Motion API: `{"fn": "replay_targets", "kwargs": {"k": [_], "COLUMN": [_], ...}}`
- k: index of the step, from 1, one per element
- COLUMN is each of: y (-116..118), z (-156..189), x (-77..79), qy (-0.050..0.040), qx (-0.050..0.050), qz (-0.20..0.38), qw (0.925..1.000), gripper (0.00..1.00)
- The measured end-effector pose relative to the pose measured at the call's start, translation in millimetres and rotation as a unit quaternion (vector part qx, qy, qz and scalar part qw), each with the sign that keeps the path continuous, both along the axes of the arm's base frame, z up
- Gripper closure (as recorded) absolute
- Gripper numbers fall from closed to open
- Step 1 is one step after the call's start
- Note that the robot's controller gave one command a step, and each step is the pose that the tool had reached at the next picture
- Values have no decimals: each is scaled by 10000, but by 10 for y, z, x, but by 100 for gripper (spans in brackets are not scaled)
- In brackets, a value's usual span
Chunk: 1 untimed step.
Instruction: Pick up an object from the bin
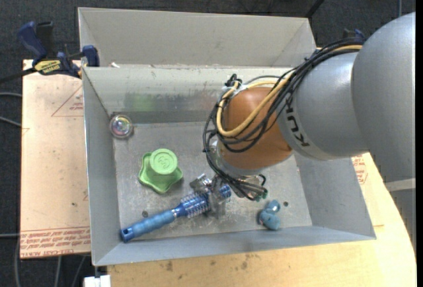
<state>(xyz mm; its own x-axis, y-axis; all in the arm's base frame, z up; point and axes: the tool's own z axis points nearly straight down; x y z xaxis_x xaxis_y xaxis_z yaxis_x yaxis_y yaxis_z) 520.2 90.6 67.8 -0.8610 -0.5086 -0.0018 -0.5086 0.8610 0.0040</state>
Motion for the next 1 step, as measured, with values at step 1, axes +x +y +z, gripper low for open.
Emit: {"fn": "replay_targets", "kwargs": {"k": [1], "y": [5], "z": [464], "x": [15], "qy": [-33], "qx": [-14], "qz": [-13], "qw": [10000], "gripper": [100]}}
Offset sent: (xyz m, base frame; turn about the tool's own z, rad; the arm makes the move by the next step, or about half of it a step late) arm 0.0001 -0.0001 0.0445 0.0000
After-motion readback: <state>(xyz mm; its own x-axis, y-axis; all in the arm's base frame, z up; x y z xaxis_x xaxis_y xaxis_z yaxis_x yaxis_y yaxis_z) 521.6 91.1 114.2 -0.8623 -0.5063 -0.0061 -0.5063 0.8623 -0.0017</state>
